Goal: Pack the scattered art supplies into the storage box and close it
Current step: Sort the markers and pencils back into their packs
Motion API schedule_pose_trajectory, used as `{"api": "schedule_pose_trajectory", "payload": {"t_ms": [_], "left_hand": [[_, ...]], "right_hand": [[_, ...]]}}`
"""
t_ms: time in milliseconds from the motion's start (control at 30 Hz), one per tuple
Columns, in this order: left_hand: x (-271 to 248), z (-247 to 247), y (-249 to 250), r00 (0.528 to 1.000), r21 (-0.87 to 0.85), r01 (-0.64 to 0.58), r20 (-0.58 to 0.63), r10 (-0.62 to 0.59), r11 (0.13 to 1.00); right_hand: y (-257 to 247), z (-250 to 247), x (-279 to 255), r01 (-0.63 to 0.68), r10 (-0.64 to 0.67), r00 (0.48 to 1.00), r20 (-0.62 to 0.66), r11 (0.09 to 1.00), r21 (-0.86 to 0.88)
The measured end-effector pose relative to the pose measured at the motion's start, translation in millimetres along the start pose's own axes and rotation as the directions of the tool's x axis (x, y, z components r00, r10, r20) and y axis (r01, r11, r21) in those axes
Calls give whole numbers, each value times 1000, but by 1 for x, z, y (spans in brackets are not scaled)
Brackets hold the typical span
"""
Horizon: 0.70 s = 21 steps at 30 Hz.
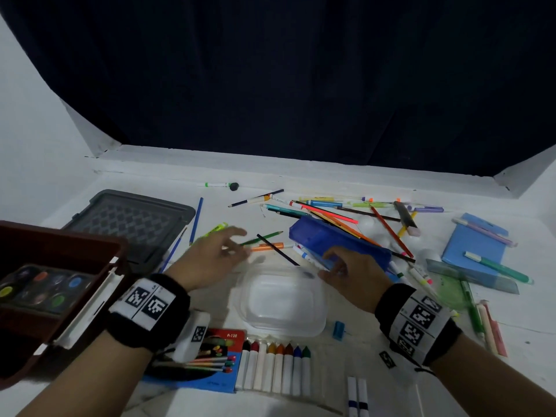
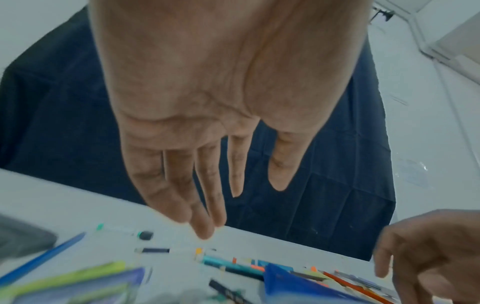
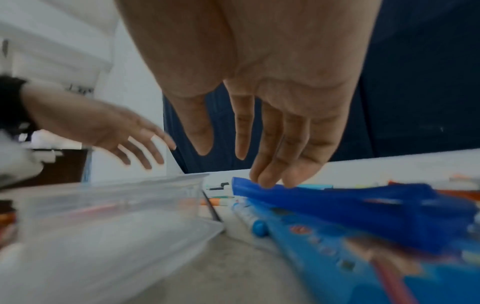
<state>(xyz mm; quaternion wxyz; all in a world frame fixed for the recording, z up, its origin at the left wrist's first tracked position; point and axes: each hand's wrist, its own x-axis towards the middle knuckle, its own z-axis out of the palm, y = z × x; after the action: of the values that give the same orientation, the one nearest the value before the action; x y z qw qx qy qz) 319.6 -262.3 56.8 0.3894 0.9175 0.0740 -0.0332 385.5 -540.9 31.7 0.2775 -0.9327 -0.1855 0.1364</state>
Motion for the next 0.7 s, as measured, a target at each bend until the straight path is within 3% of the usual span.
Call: {"api": "schedule_pose_trajectory", "payload": {"t_ms": [100, 300, 467, 700], "left_hand": [[41, -15, 19, 993, 93, -75, -87, 83, 993], [147, -19, 13, 998, 411, -56, 14, 55, 910], [208, -3, 2, 995, 606, -70, 101, 12, 792], [247, 10, -13, 993, 714, -75, 121, -17, 696]], "right_hand": [[9, -10, 20, 63, -77, 995, -70, 981, -183], [26, -19, 55, -59, 100, 990, 101, 936, -348], [35, -24, 65, -82, 85, 996, 1, 963, -258], [52, -27, 82, -107, 104, 994, -29, 984, -144]]}}
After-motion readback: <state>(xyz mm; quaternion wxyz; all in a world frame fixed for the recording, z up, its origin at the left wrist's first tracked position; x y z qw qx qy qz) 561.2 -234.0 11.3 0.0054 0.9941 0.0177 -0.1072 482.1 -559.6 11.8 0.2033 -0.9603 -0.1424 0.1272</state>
